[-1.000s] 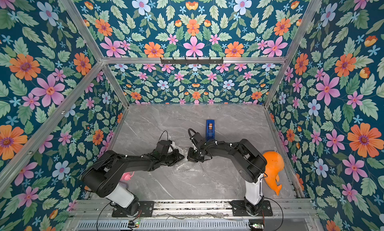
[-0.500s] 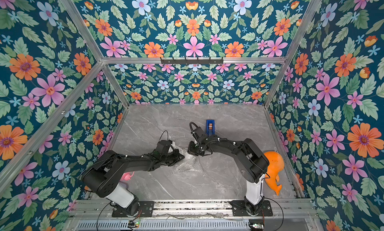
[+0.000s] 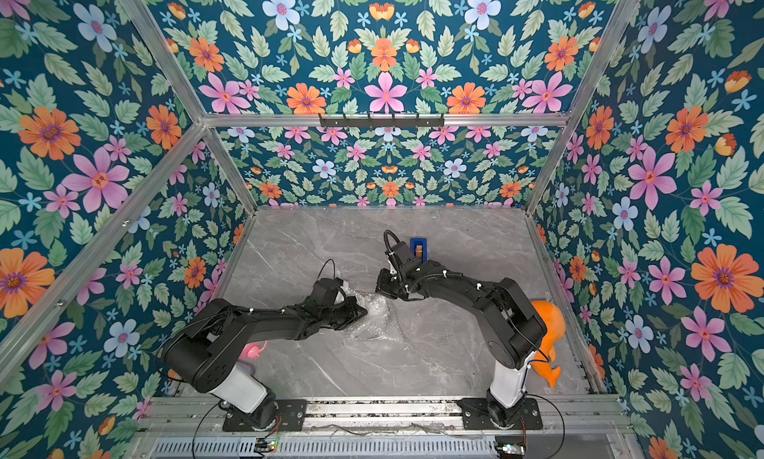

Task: Wrap dinner plates in bubble wrap
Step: Stick the tape on the bubble wrap.

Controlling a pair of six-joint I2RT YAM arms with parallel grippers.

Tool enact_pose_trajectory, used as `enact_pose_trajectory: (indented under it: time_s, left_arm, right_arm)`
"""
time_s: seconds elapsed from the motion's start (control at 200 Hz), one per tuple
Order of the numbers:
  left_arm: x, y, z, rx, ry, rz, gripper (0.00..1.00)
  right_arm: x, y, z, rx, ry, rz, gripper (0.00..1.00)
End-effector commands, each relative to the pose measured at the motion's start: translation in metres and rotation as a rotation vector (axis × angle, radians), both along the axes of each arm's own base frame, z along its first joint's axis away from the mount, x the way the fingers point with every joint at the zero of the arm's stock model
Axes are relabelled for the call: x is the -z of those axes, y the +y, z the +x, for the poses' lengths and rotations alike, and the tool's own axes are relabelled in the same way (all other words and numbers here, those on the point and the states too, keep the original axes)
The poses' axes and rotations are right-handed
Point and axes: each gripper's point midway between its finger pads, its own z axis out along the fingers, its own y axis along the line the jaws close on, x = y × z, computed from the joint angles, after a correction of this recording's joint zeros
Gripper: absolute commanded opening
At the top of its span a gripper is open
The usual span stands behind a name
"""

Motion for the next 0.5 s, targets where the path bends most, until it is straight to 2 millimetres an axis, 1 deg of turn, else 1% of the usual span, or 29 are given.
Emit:
enact_pose_trajectory:
  time_s: [0.0, 0.16, 0.355, 0.495]
  left_arm:
    - [0.018, 0.014, -0.011, -0.009, 0.061, 0.086, 0.0]
    - [0.017, 0.014, -0.011, -0.008, 0.057, 0.088, 0.0]
    - [0.017, 0.013, -0.012, -0.006, 0.057, 0.091, 0.0]
    - [0.017, 0.013, -0.011, -0.006, 0.053, 0.098, 0.0]
  right_arm:
    - [0.008, 0.002, -0.005, -0.014, 0.021, -0.015, 0.11]
    - [0.029, 0.004, -0.008, -0.008, 0.056, -0.027, 0.1]
    - [0.048, -0.005, 0.007, 0.025, 0.08, -0.042, 0.1]
    - [0.065, -0.007, 0.005, 0.001, 0.114, -0.081, 0.1]
